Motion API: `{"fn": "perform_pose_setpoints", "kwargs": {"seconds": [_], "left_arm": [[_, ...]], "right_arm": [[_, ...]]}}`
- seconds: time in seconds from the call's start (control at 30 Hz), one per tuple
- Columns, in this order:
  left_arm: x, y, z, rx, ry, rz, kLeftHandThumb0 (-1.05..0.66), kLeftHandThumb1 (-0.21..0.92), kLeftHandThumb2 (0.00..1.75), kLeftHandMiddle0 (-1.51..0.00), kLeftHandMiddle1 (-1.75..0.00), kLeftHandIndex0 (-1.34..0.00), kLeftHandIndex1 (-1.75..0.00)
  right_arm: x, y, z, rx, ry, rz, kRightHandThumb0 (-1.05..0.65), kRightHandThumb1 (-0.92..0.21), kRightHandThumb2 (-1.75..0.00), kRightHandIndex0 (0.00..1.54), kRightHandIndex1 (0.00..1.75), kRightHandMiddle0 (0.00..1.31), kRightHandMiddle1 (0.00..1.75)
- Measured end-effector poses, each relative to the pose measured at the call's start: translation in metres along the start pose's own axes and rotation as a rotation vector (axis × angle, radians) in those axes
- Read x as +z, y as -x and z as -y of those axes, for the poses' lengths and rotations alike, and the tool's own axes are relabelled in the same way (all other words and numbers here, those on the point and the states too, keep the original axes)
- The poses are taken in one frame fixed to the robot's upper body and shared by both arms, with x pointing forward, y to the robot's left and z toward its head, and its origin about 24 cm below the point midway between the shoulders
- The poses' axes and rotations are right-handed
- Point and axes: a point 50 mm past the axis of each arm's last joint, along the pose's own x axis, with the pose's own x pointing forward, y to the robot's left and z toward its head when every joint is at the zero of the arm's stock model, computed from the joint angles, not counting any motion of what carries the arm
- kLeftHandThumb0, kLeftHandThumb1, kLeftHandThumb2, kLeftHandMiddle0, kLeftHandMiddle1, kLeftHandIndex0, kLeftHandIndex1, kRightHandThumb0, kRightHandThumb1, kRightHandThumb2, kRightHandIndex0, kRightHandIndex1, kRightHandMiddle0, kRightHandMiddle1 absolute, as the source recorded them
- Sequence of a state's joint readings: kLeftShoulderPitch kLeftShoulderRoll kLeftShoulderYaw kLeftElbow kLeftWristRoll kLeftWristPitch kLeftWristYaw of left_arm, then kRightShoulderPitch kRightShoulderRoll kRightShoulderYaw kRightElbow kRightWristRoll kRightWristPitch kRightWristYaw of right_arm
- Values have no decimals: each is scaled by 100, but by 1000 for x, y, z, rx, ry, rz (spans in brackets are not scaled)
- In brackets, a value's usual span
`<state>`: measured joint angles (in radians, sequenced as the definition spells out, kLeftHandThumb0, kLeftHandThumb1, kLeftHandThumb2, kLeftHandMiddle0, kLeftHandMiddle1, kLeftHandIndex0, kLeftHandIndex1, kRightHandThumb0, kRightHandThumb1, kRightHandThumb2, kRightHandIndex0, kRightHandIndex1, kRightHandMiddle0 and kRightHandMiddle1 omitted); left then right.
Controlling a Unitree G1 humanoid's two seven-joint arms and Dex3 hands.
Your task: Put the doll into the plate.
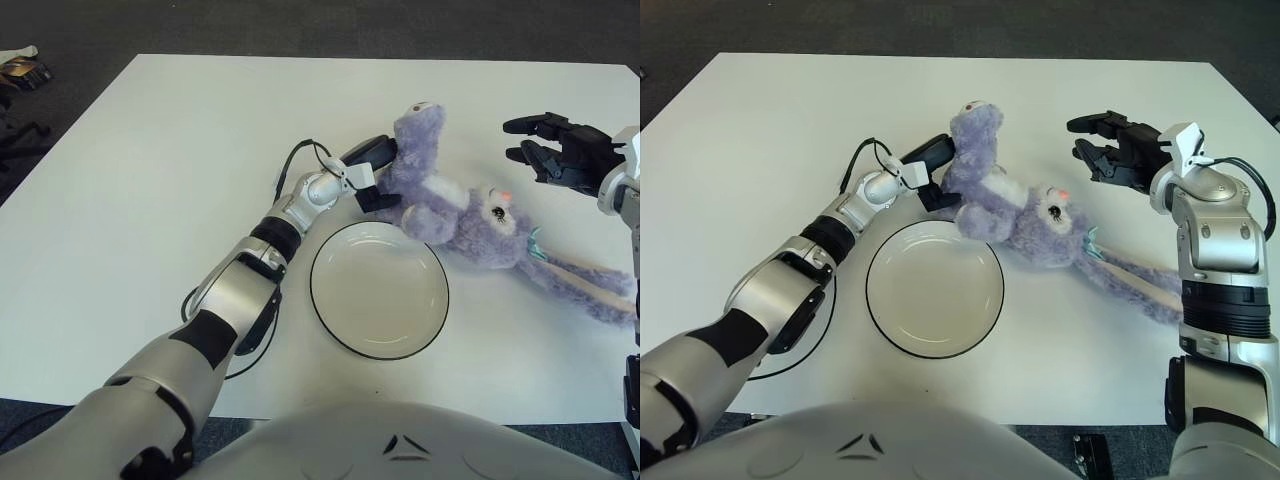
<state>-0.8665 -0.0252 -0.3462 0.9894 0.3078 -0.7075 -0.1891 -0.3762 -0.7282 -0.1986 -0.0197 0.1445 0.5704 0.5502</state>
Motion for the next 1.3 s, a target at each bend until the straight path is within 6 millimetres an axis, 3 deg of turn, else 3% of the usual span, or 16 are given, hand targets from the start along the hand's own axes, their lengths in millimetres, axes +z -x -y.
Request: {"fn": "perform_pose_setpoints", "kwargs": {"seconds": [0.43, 1.3], "left_arm": [[-3, 2, -3, 38, 32, -16, 0, -8, 168, -94, -152, -72, -175], [1, 15, -39, 241, 188, 30, 0, -1, 165, -89, -164, -63, -175]], "right_arm": [[-1, -1, 1, -1, 5, 11, -42, -61, -92, 18, 56, 0, 94], [-8, -2, 2, 13, -14, -11, -43, -64, -91, 9, 56, 0, 93]]}}
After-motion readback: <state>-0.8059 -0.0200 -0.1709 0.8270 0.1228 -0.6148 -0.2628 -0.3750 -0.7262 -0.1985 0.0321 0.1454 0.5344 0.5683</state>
